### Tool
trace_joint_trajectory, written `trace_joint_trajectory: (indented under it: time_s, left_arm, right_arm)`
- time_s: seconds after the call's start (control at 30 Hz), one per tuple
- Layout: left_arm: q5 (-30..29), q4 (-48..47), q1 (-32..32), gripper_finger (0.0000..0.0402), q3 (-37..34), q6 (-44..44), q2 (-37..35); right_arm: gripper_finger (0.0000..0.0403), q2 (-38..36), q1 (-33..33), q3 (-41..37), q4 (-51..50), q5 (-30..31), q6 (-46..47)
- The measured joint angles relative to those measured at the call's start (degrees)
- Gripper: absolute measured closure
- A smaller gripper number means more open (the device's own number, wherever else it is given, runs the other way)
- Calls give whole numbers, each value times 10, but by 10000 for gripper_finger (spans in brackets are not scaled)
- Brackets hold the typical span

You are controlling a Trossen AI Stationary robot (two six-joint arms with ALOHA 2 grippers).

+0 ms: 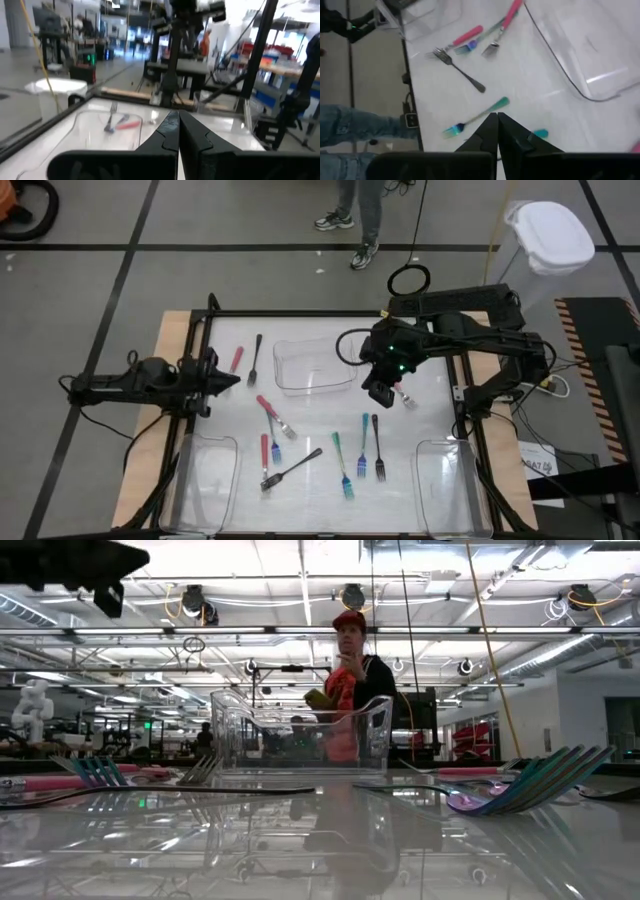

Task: Sort silverware by color (type)
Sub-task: Prepare the middle transparent bin

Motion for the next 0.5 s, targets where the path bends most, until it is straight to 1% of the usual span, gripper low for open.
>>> trace_joint_trajectory:
  time_s: [0.17,0.33,0.4,0.47,0.5]
  left_arm:
    - [10,-47,0,401,118,-2,97]
    - [16,-88,0,401,247,-3,211]
    - [18,-107,0,401,290,-51,252]
    - [11,-112,0,401,320,-109,288]
    - [11,-111,0,401,332,-125,304]
  right_arm:
    - [399,-4,9,0,-13,56,4]
    - [399,-1,11,0,-42,58,18]
    - [399,-2,20,0,-72,58,34]
    - [399,-4,37,0,-109,58,38]
    - [399,-6,45,0,-127,59,38]
